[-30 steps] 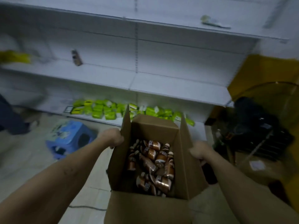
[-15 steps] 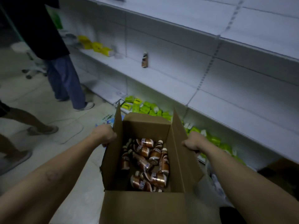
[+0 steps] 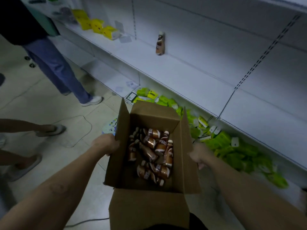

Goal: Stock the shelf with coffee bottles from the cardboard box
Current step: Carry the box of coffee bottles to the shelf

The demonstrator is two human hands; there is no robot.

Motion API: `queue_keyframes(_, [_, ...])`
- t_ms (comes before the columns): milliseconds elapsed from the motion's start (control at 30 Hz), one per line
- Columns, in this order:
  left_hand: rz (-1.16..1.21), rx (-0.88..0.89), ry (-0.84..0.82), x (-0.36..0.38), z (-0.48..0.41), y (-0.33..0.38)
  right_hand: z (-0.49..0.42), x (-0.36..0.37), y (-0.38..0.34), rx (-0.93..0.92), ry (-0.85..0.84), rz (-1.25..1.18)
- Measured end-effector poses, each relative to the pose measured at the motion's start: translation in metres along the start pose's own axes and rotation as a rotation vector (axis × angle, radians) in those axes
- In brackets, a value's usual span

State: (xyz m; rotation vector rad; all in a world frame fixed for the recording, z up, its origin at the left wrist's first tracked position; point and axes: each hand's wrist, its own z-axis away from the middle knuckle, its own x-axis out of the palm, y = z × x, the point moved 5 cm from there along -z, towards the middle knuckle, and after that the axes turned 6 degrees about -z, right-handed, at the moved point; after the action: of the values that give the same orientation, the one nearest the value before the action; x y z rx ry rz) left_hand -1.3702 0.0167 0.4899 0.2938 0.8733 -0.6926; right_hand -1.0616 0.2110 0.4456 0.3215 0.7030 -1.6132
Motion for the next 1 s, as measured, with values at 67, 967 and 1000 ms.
queue_keyframes(67, [-0.005,0.039,0.025,-0.022,-0.023,0.019,-0.015,-0.015,0.001,0.029,0.006,-0.050])
queue_keyframes(967, [-0.792,1.059,-0.192,-0.010,-0.175,0.301,0.048,0.095,0.066,0.864,0.235,-0.841])
queue_keyframes(1000, [-0.812,1.106,-0.197,-0.005,-0.170,0.308,0.059,0.103,0.065,0.904,0.244,-0.897])
